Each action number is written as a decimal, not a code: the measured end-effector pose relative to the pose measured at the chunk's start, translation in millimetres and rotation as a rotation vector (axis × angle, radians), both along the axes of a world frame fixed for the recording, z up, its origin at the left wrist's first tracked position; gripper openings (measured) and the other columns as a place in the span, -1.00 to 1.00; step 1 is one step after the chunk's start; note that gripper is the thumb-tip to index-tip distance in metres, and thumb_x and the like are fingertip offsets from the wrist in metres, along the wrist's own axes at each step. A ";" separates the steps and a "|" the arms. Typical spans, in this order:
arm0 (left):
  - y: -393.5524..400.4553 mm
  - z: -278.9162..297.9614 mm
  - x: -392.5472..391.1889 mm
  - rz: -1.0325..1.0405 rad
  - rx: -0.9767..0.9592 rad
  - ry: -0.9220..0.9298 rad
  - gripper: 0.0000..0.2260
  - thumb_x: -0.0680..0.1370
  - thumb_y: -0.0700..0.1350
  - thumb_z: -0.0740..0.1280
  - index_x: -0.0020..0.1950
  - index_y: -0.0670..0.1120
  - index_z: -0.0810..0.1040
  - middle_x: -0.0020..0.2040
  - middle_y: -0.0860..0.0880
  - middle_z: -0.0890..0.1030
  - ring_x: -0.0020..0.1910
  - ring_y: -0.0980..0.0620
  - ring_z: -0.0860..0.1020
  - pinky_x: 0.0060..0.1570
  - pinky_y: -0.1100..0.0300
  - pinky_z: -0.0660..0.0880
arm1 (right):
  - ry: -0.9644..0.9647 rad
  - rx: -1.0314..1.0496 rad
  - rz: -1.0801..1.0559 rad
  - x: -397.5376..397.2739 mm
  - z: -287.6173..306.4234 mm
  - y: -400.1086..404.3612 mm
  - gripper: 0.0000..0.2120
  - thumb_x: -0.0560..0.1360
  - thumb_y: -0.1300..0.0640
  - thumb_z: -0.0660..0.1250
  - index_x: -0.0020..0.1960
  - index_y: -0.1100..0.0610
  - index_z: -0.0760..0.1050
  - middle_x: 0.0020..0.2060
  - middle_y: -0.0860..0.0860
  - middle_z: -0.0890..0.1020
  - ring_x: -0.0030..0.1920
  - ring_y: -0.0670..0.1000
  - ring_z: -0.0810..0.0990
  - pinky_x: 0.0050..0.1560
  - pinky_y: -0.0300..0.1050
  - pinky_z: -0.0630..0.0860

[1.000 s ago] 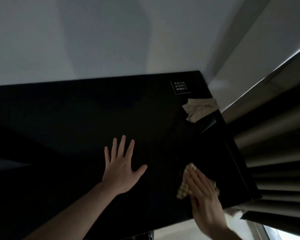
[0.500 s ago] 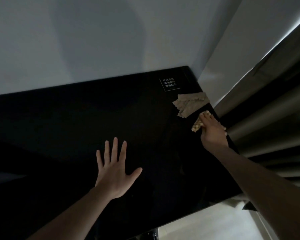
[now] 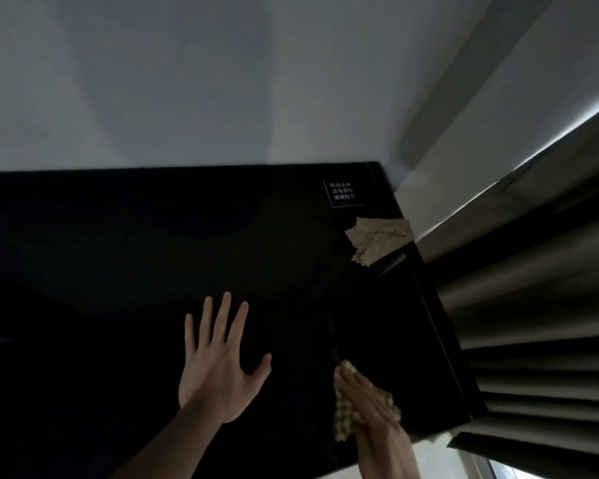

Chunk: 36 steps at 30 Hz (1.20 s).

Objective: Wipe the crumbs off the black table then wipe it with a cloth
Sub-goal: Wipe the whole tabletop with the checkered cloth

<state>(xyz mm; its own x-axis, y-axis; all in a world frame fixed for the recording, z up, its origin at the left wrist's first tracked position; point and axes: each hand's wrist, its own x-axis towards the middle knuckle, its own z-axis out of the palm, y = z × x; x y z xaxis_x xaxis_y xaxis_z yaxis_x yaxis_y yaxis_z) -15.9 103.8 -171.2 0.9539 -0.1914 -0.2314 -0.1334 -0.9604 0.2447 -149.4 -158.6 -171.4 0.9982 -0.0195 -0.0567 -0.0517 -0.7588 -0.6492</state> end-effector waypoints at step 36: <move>-4.1 -2.5 2.7 0.089 -0.021 0.035 -0.30 0.59 0.29 0.16 0.68 0.18 -0.01 0.70 0.12 -0.17 0.67 0.08 -0.27 0.65 -0.08 -0.16 | 0.096 -0.357 0.570 158.4 -6.8 -6.7 -0.36 0.66 0.09 0.10 0.69 -0.12 -0.03 0.68 -0.16 -0.17 0.67 -0.04 -0.23 0.63 0.07 -0.27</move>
